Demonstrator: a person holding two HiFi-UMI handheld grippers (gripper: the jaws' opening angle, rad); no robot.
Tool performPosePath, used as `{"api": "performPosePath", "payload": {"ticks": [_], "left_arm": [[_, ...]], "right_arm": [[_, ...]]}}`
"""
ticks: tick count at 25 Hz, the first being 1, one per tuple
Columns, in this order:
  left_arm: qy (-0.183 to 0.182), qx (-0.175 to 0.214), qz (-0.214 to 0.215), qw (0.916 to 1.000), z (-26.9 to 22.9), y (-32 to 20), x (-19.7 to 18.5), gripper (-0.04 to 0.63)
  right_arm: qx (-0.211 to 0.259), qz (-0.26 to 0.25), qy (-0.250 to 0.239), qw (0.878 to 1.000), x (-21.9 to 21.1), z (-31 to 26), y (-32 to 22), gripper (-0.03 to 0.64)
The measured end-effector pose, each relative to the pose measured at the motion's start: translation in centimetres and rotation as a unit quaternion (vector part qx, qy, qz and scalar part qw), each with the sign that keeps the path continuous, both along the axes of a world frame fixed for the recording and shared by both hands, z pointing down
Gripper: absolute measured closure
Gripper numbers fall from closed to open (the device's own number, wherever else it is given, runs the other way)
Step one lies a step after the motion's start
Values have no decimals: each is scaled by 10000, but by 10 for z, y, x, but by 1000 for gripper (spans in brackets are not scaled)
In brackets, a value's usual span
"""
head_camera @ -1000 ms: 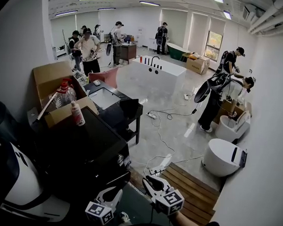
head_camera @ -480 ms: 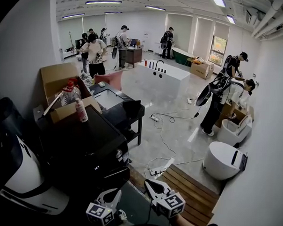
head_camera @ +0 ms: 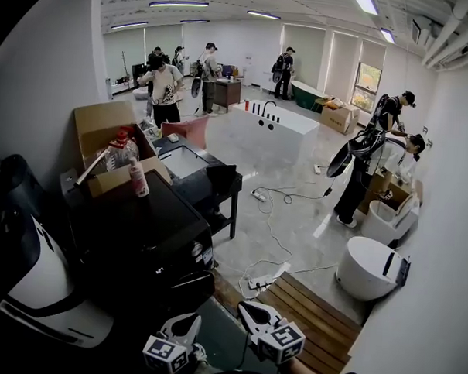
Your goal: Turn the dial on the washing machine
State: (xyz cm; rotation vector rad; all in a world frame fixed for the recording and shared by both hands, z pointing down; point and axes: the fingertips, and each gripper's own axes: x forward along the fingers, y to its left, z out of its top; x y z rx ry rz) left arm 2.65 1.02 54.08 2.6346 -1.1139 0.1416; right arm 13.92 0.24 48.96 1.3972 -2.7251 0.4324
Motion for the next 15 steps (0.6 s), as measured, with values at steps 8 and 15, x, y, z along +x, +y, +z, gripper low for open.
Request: {"api": "performPosePath", "payload": {"ticks": [8, 15], "left_arm": [[-79, -25, -85, 9999, 2, 3, 4, 583], [-119, -49, -138, 9998, 2, 4, 6, 583]], "right_arm": [[-35, -85, 110, 9999, 2, 7, 1, 617], [-32, -140, 102, 9998, 5, 8, -1, 617]]}}
